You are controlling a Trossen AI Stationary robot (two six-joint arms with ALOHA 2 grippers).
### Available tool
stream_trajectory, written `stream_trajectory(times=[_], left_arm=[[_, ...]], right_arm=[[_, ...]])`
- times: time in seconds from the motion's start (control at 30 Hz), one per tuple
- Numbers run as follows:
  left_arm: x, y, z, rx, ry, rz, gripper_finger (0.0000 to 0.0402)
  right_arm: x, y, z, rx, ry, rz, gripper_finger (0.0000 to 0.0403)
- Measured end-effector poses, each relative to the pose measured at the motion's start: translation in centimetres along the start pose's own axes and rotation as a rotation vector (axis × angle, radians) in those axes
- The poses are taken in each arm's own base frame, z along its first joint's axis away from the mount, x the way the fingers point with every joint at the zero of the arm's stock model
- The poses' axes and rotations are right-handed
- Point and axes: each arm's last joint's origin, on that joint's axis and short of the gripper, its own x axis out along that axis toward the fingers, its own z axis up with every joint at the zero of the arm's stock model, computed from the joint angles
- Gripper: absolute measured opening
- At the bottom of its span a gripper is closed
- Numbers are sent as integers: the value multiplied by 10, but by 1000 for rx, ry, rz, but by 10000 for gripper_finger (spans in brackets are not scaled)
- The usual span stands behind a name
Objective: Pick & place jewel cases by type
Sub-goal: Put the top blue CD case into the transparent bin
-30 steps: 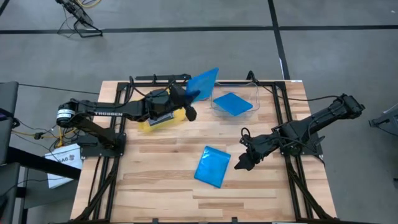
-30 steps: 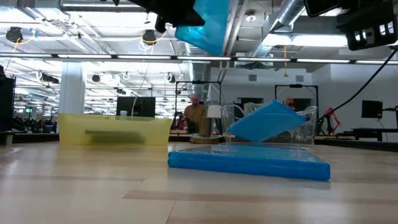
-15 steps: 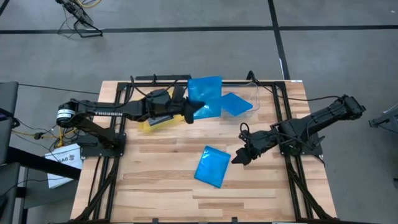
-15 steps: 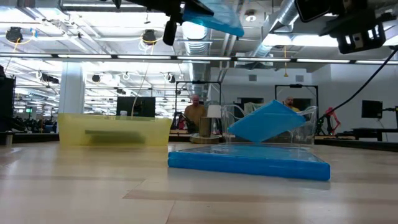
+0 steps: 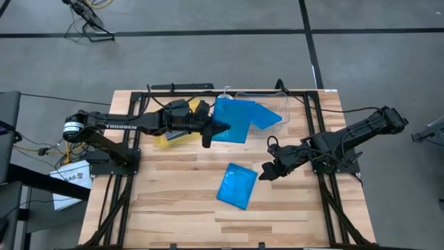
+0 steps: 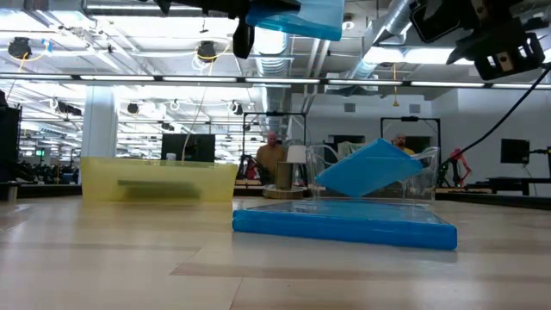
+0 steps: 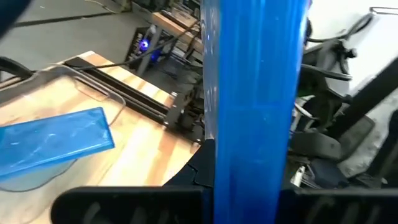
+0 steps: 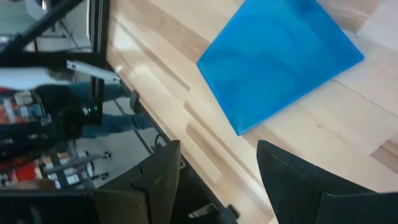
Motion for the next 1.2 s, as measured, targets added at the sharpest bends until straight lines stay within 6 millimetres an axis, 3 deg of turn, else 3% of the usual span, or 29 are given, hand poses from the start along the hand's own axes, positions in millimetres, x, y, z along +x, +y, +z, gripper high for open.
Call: stream_trajectory(times=[0.23, 0.53, 0.7, 0.9, 1.07, 1.2], left_arm=[[0, 2, -3, -31, 16, -56, 0], [-7, 26, -42, -216, 0, -56, 0], [-11, 36, -52, -290, -25, -56, 0], [-14, 42, -52, -322, -53, -57, 0], [-15, 50, -47, -235, -70, -23, 0], [-4, 56, -33, -123, -22, 23, 0]], right_arm=[[0, -1, 5, 96, -18, 2, 205], [-1, -2, 11, 120, -40, 0, 205], [-1, -4, 14, 124, -52, -15, 205], [-2, -7, 17, 111, -101, -50, 205], [-2, -8, 17, 20, -108, -71, 205], [-2, -12, 16, -35, -145, -118, 205]])
